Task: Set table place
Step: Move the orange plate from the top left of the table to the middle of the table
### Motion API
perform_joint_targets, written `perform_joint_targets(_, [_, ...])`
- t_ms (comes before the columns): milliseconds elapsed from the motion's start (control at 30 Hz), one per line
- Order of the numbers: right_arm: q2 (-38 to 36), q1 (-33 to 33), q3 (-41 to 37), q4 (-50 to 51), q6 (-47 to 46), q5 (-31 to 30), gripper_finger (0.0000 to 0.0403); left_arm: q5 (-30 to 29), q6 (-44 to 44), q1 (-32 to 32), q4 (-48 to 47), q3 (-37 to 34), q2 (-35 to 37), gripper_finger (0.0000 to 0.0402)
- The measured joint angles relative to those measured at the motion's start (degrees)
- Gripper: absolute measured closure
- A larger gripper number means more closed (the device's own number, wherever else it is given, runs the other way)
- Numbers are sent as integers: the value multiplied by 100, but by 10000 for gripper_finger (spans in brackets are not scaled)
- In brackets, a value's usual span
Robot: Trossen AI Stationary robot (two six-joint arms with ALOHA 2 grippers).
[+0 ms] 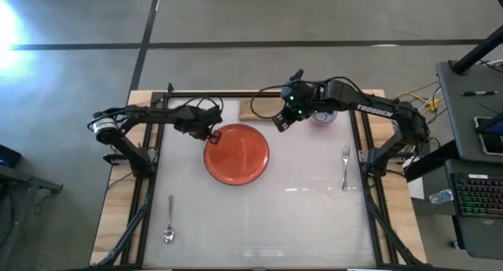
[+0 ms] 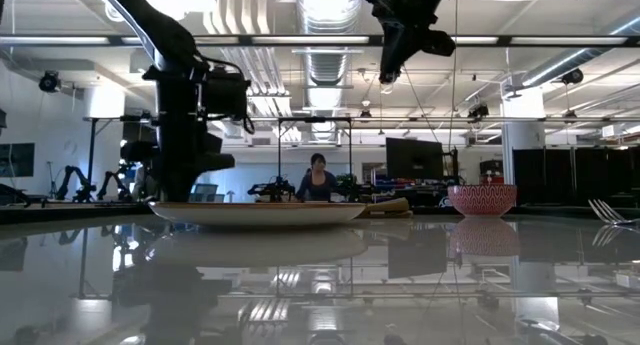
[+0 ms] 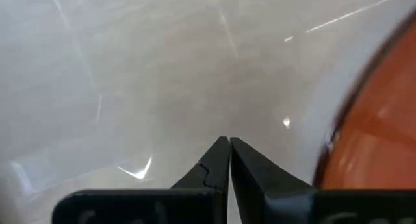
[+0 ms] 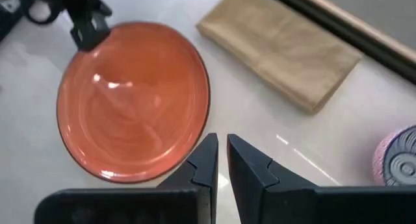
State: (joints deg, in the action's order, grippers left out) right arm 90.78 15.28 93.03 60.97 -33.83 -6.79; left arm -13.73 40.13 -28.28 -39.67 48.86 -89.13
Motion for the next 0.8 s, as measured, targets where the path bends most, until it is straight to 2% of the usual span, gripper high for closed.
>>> perform_joint_targets(167, [7,-157,-164,-11,-309,-29,374,128,-6,-67,570,40,-355,402])
perform_joint_targets(467, [11,-436,-256,84,-711,-74,374,148,-60,-64,899,395,-703,402])
perform_joint_targets(567, [11,-579,-348,162,-891,-66,375,300,-130,35,1291,497,-711,402])
perform_joint_targets(667, [11,-716,-493,200,-1051,-51,375,718,-152,190,1654,499,-662,402])
perform_joint_targets(800, [11,-865,-655,430,-1295,-52,375,798,-16,500,1761,493,-664,402])
